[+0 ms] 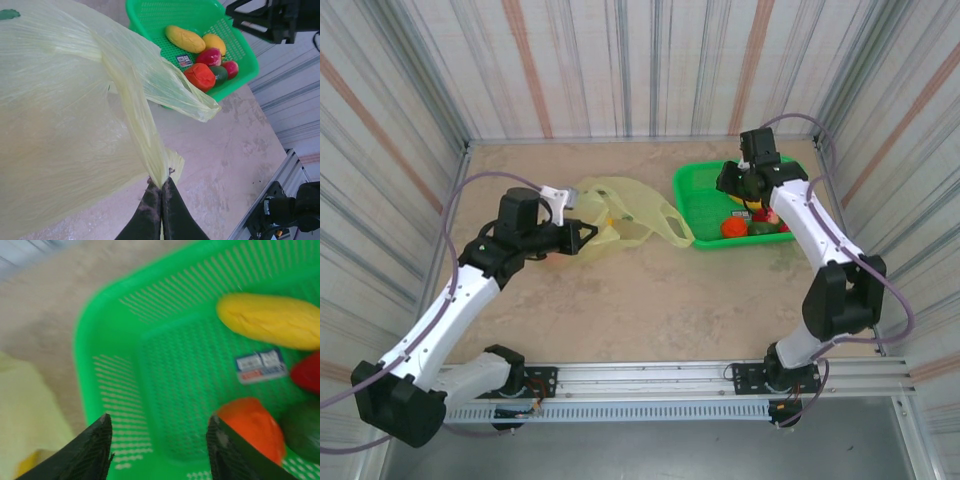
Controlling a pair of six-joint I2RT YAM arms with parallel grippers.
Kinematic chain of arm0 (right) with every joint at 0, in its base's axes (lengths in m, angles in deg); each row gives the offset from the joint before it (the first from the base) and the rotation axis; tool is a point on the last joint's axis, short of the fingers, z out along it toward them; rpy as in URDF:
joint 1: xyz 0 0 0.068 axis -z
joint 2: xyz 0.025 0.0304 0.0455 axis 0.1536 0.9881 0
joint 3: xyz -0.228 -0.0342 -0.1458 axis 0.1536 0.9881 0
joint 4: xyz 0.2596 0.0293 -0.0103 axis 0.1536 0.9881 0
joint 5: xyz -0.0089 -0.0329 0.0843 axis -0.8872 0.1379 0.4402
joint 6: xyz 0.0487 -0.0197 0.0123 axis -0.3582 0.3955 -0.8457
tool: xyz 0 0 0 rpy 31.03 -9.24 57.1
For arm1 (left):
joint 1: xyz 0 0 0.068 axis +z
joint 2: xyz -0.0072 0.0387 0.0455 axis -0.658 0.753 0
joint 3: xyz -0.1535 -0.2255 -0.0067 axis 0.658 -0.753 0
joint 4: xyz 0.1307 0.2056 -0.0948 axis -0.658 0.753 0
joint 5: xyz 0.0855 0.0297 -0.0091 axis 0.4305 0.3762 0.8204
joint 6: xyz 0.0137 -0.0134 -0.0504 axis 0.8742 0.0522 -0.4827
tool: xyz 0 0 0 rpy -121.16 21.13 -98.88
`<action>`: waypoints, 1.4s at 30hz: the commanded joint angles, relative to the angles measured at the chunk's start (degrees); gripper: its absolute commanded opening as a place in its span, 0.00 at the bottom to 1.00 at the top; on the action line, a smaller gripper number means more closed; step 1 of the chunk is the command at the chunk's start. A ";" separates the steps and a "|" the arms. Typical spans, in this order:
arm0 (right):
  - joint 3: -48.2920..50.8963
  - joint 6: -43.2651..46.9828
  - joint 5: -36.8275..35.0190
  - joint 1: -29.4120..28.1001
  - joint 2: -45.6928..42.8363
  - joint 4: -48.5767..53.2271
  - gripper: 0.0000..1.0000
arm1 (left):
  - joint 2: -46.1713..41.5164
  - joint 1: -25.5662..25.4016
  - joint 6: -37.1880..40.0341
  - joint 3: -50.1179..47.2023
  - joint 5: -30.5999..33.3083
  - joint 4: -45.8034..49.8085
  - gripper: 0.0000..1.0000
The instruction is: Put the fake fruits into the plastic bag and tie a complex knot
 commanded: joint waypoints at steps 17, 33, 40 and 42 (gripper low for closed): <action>-6.03 5.01 -8.17 0.43 20.21 18.29 0.89 | -2.94 0.74 -0.19 -2.23 -2.44 -2.10 0.00; -2.83 2.56 -6.03 0.84 14.71 13.70 0.64 | -3.67 1.82 0.32 -2.67 -1.05 -1.84 0.00; -2.97 2.52 -2.82 0.74 5.21 12.25 0.61 | -3.67 2.06 0.71 -2.77 -0.27 -1.53 0.00; -2.70 2.60 1.05 -0.06 1.64 10.31 0.59 | -3.95 2.02 0.87 -2.80 0.18 -1.32 0.00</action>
